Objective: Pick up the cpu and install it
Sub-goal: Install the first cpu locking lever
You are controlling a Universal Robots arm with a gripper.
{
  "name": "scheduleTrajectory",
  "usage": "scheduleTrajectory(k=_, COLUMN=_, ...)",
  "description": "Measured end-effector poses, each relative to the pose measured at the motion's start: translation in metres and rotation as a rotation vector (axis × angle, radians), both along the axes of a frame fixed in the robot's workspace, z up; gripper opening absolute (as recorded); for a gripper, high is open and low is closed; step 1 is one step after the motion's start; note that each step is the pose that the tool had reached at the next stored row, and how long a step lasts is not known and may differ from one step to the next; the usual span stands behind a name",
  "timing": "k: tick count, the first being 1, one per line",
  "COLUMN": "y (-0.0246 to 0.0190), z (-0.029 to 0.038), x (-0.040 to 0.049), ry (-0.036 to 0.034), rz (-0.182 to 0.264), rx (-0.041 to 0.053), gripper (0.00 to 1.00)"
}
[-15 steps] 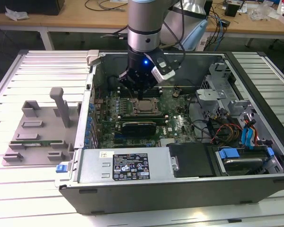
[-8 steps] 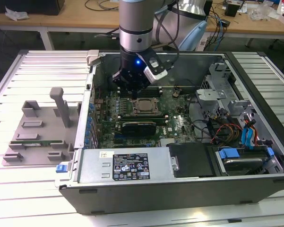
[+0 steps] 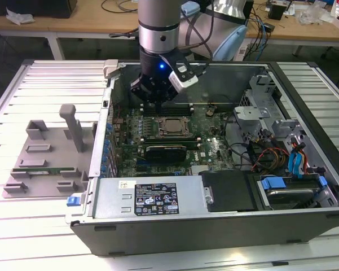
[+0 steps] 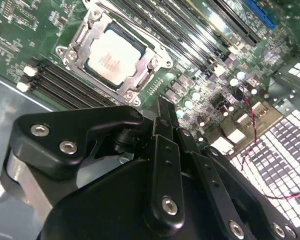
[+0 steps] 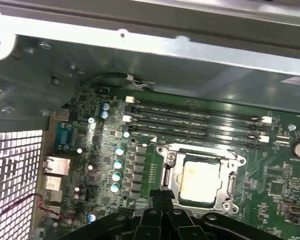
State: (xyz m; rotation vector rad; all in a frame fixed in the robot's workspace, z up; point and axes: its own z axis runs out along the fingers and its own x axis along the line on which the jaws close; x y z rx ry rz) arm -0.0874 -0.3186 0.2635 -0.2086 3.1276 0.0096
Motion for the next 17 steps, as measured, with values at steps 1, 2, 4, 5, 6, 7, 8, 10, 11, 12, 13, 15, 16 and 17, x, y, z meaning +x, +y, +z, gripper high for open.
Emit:
scheduleTrajectory(k=1, y=0.0000, z=0.0000, x=-0.0069, ry=0.0000, rz=-0.001, rx=0.0000, gripper=0.11)
scheduleTrajectory(k=2, y=0.0000, z=0.0000, x=-0.0094, ry=0.0000, rz=-0.001, rx=0.0000, gripper=0.11)
scheduleTrajectory(k=4, y=0.0000, z=0.0000, x=-0.0138, ry=0.0000, rz=-0.002, rx=0.0002, gripper=0.11)
scheduleTrajectory(k=5, y=0.0000, z=0.0009, x=-0.0138, ry=0.0001, rz=-0.003, rx=-0.0001, gripper=0.11)
scheduleTrajectory(k=6, y=0.0000, z=0.0027, x=-0.0138, ry=0.0000, rz=-0.005, rx=0.0000, gripper=0.11)
scheduleTrajectory(k=7, y=0.0000, z=0.0027, x=-0.0138, ry=-0.0002, rz=-0.006, rx=0.0002, gripper=0.11)
scheduleTrajectory(k=8, y=0.0000, z=0.0028, x=-0.0146, ry=0.0000, rz=-0.006, rx=0.0032, gripper=0.11)
scheduleTrajectory(k=10, y=0.0000, z=0.0026, x=-0.0202, ry=0.0001, rz=-0.006, rx=0.0166, gripper=0.11)
scheduleTrajectory(k=11, y=0.0000, z=0.0025, x=-0.0217, ry=0.0001, rz=-0.006, rx=0.0275, gripper=0.11)
scheduleTrajectory(k=12, y=0.0000, z=0.0025, x=-0.0223, ry=0.0002, rz=-0.006, rx=0.0437, gripper=0.11)
scheduleTrajectory(k=13, y=0.0000, z=0.0024, x=-0.0225, ry=0.0002, rz=-0.006, rx=0.0594, gripper=0.11)
scheduleTrajectory(k=15, y=0.0000, z=0.0023, x=-0.0229, ry=0.0003, rz=-0.006, rx=0.0838, gripper=0.11)
scheduleTrajectory(k=16, y=0.0000, z=0.0021, x=-0.0232, ry=0.0003, rz=-0.006, rx=0.0926, gripper=0.11)
scheduleTrajectory(k=17, y=0.0000, z=0.0019, x=-0.0238, ry=0.0003, rz=-0.006, rx=0.1094, gripper=0.11)
